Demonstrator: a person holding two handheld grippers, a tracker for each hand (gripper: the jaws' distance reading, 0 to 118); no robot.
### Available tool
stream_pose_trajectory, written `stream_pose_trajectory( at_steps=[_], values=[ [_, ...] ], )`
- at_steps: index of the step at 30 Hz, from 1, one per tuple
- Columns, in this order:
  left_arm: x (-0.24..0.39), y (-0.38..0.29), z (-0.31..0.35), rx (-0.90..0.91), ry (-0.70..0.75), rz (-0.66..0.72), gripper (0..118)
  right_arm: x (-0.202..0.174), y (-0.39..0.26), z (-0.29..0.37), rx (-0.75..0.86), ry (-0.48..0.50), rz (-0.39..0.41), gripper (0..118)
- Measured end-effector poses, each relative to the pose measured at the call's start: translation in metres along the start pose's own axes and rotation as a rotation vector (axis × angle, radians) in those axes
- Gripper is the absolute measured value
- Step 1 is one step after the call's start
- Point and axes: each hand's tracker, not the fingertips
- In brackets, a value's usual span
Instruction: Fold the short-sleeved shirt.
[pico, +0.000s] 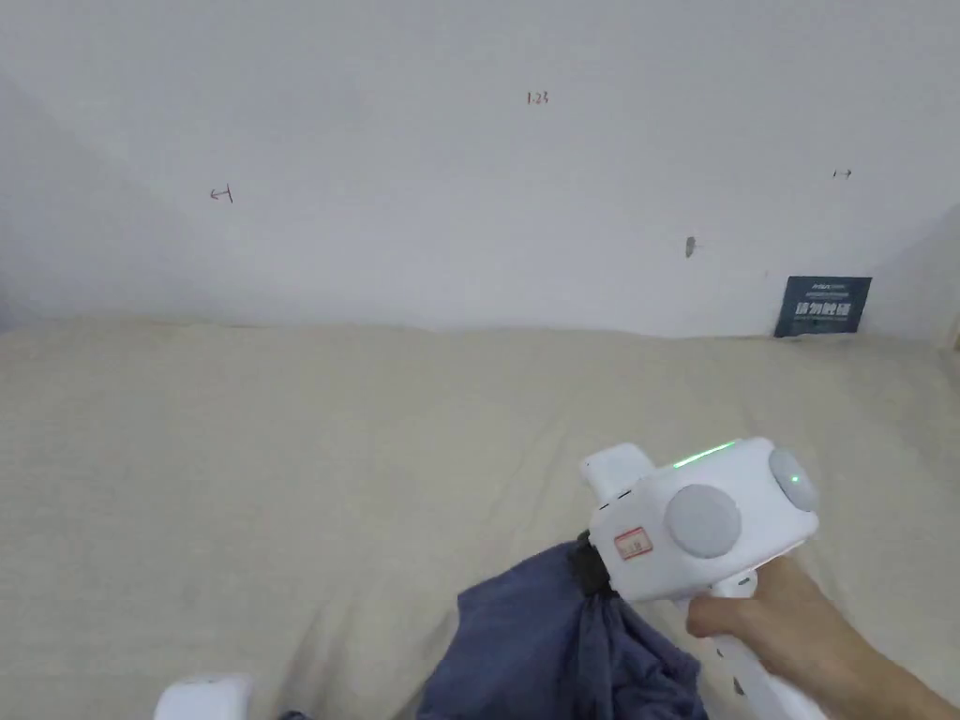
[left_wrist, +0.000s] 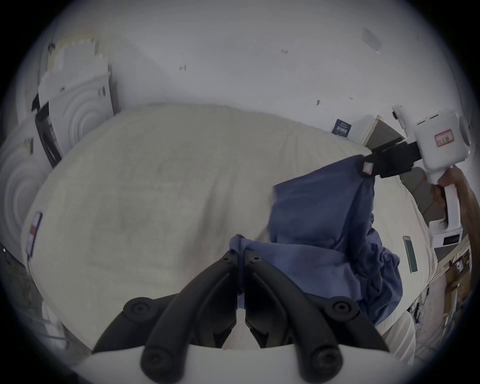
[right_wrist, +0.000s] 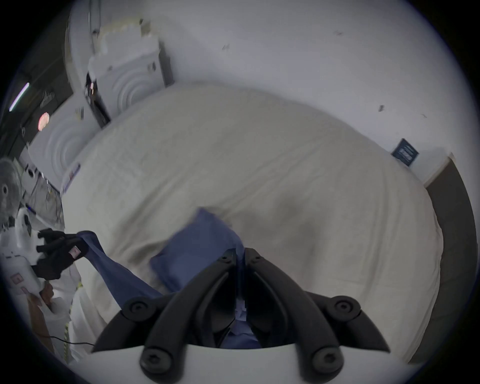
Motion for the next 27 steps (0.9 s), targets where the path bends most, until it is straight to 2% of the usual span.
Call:
stream_pose_trajectory(
  at_steps=[4,6,14,20,27],
  values=[
    [0.016,0.035,0.029,0.088,0.026,-0.049,3,0.025,0.003,0.068,0.11,-0.083,-0.002,10],
    [0.019,0.055,0.042,0.125,0.075,-0.043,3,0.038,0.004,0.099,0.152,-0.113,-0.032,10],
    [0.016,0.136,0.119,0.354,0.197,-0.1,3,0.101,0.012,0.246,0.409,-0.233,-0.208,10],
    [0.008,0.187,0.181,0.49,0.238,-0.059,3,0.109,0.008,0.343,0.565,-0.267,-0.261,10],
    [0.01,0.221,0.229,0.587,0.271,-0.073,3,0.109,0.01,0.413,0.692,-0.31,-0.264,10]
  ],
)
